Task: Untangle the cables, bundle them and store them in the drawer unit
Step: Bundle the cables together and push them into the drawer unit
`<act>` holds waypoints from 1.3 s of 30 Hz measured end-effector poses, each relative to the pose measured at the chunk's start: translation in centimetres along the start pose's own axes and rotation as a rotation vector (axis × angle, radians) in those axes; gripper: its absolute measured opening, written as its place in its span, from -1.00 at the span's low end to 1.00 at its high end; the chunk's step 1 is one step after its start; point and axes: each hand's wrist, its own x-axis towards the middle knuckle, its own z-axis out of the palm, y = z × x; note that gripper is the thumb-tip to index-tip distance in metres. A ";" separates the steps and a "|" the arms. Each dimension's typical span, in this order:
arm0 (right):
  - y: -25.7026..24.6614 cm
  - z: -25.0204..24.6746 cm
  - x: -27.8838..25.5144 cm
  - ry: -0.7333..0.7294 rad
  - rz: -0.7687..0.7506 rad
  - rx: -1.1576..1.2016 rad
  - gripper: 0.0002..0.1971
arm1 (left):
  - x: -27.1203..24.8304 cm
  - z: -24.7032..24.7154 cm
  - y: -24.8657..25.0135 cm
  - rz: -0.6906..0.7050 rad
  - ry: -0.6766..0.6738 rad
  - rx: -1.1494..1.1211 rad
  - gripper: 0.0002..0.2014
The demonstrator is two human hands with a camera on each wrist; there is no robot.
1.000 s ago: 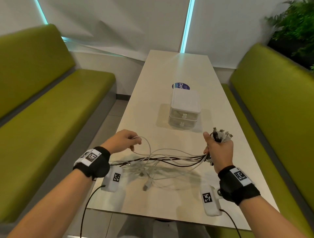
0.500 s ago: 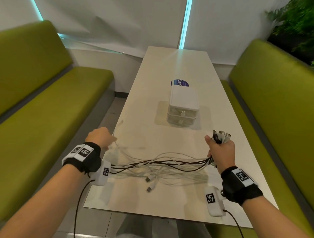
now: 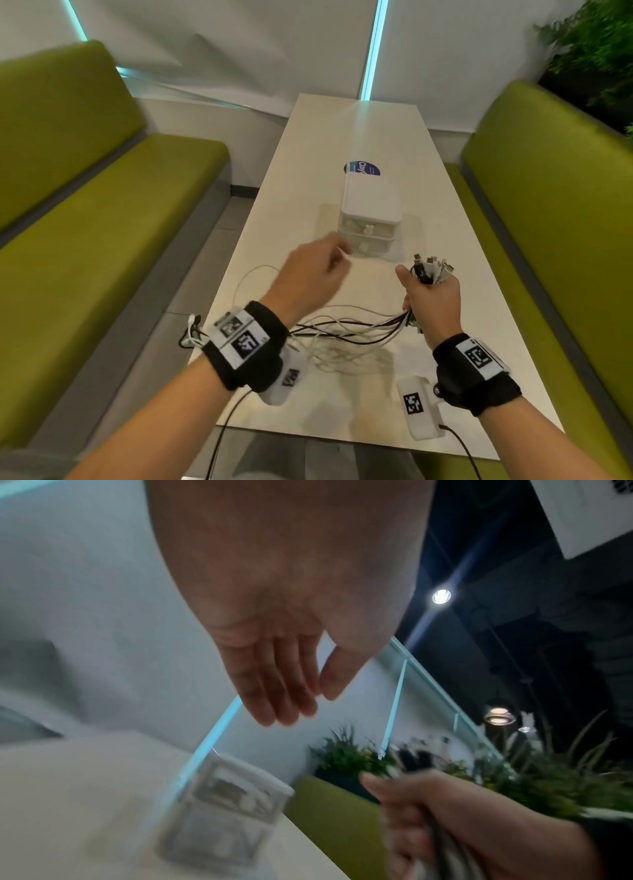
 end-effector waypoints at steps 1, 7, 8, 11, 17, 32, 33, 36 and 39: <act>-0.1 0.0 -0.1 -0.005 -0.006 0.015 -0.70 | -0.1 1.5 0.5 0.022 -0.129 -0.027 -0.78; -0.9 0.4 -0.6 -0.039 -0.065 0.128 -0.59 | -0.5 8.2 0.8 0.010 -0.597 -0.061 -0.30; -1.0 0.4 -0.6 -0.035 -0.058 0.145 -0.59 | -0.5 8.7 0.8 -0.022 -0.597 -0.101 -0.38; -1.2 0.3 -0.7 -0.041 0.007 0.251 -0.68 | -0.7 8.8 1.0 -0.041 -0.610 -0.058 -0.48; -1.6 0.4 -1.3 -0.249 0.192 0.557 -0.69 | -0.4 7.9 -0.2 -0.021 -0.629 -0.048 -0.65; -3.3 0.6 -0.5 -0.329 -0.310 -0.374 -0.80 | 0.4 1.5 -2.5 0.027 -0.651 0.171 -0.54; -3.2 0.6 -0.4 -0.346 -0.328 -0.431 -0.82 | 0.4 1.2 -2.5 0.031 -0.643 0.174 -0.54; -2.9 1.4 -0.8 -0.379 -0.409 -0.586 -0.81 | 0.1 1.3 -1.8 0.124 -0.574 0.245 -0.60; -2.9 2.1 -1.2 -0.420 -0.394 -0.518 -0.75 | -0.2 1.4 -1.3 0.198 -0.474 0.215 -0.63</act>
